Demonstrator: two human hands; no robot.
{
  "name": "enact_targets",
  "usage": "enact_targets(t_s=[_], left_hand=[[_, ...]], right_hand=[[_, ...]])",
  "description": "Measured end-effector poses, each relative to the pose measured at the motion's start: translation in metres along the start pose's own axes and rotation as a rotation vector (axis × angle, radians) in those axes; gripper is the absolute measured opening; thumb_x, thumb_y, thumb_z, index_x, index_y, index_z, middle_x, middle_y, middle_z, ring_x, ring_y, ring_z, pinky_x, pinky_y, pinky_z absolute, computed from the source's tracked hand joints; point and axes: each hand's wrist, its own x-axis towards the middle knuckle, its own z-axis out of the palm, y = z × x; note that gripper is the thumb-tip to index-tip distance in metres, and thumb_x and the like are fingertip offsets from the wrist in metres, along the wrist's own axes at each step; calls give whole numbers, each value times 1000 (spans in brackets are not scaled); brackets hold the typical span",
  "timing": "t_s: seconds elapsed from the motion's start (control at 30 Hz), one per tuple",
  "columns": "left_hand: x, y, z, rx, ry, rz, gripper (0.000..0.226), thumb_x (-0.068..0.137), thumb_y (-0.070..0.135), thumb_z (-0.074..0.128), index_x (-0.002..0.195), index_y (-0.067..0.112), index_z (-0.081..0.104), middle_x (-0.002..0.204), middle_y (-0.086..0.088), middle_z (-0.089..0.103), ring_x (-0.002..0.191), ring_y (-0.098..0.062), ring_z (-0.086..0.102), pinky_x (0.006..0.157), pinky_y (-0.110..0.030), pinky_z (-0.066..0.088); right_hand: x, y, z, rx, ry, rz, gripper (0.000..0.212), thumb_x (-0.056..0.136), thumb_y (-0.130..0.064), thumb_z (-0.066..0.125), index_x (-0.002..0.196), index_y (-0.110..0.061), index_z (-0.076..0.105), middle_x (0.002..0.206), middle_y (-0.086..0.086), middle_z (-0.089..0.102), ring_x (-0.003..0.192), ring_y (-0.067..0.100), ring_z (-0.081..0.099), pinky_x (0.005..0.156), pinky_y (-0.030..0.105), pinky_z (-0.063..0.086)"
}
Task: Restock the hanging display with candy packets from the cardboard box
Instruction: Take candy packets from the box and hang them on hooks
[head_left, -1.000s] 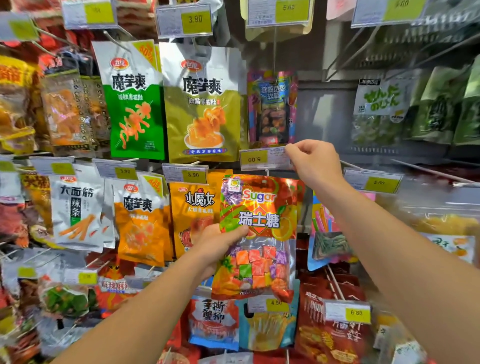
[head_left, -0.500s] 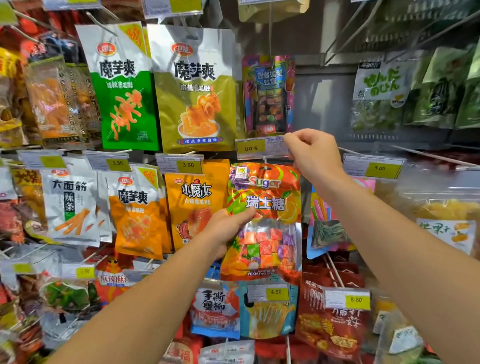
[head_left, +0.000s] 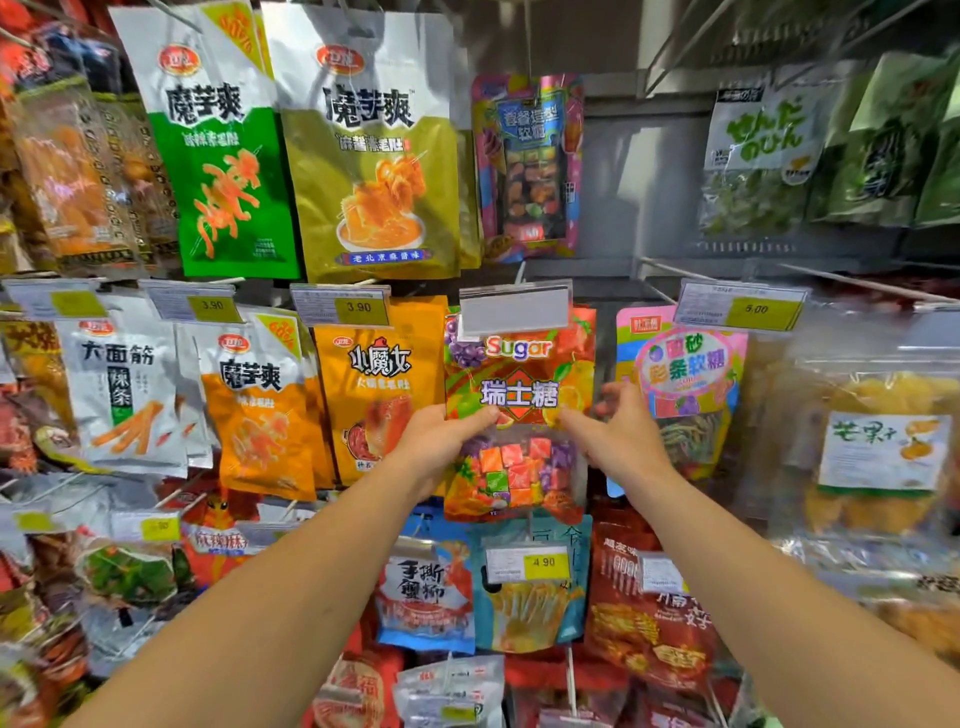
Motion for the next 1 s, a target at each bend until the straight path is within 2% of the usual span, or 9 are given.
enact_targets(t_s=[0.1, 0.17, 0.23, 0.33, 0.4, 0.53, 0.73, 0.83, 1.0], left_hand=[[3, -6, 2, 17, 21, 26, 22, 86, 25, 74, 98, 6, 73, 89, -5, 76, 80, -17, 69, 70, -30, 51], [5, -10, 3, 7, 44, 43, 30, 84, 24, 76, 106, 6, 69, 96, -7, 75, 84, -19, 70, 70, -29, 51], [6, -13, 4, 30, 114, 74, 41, 79, 25, 80, 111, 8, 62, 99, -7, 73, 81, -18, 69, 68, -30, 52], [4, -14, 1, 255, 253, 150, 50, 75, 31, 79, 118, 16, 58, 106, 3, 68, 92, -16, 67, 85, -40, 56], [2, -11, 1, 313, 241, 200, 59, 81, 26, 76, 133, 20, 50, 120, 7, 61, 102, -14, 64, 93, -39, 53], [-2, -7, 10, 317, 89, 268, 74, 83, 19, 74, 146, 23, 36, 123, 13, 50, 111, -9, 53, 100, -40, 48], [7, -3, 14, 461, 111, 359, 93, 74, 32, 77, 149, 37, 23, 152, 2, 33, 136, -18, 41, 107, -44, 43], [11, -1, 11, 531, 89, 365, 94, 77, 31, 78, 151, 38, 20, 160, 1, 20, 145, -20, 25, 116, -42, 31], [10, 0, 13, 622, 70, 320, 94, 81, 35, 76, 154, 35, 18, 164, 0, 6, 150, -15, 6, 116, -35, 22]], right_hand=[[0, 11, 8, -94, -71, -8, 21, 82, -39, 75, 81, -23, 60, 76, -7, 63, 77, 18, 63, 67, 34, 51], [1, 12, 10, -159, -28, -53, 22, 84, -38, 73, 75, -24, 59, 73, -8, 62, 72, 15, 60, 58, 29, 42], [6, 12, 10, -225, 14, -53, 26, 85, -42, 72, 76, -22, 58, 78, -4, 64, 76, 18, 59, 60, 31, 38], [11, 13, 13, -270, 44, -47, 31, 85, -45, 71, 73, -20, 55, 78, 0, 63, 79, 23, 59, 64, 31, 36], [12, 14, 15, -272, 71, -47, 33, 85, -44, 70, 70, -21, 52, 72, -3, 59, 79, 25, 58, 63, 31, 34], [22, 13, 24, -298, 23, -54, 24, 89, -38, 66, 83, -15, 58, 84, 4, 63, 90, 32, 62, 69, 34, 42], [48, 16, 32, -268, -122, 21, 31, 98, -29, 52, 117, -6, 58, 114, 18, 66, 104, 39, 62, 87, 44, 51], [58, 20, 32, -244, -147, 83, 31, 100, -29, 47, 119, -5, 52, 116, 18, 63, 105, 39, 62, 91, 49, 51], [73, 11, 36, -266, -157, 182, 31, 97, -25, 43, 114, -3, 57, 109, 20, 63, 105, 39, 61, 81, 39, 49]])
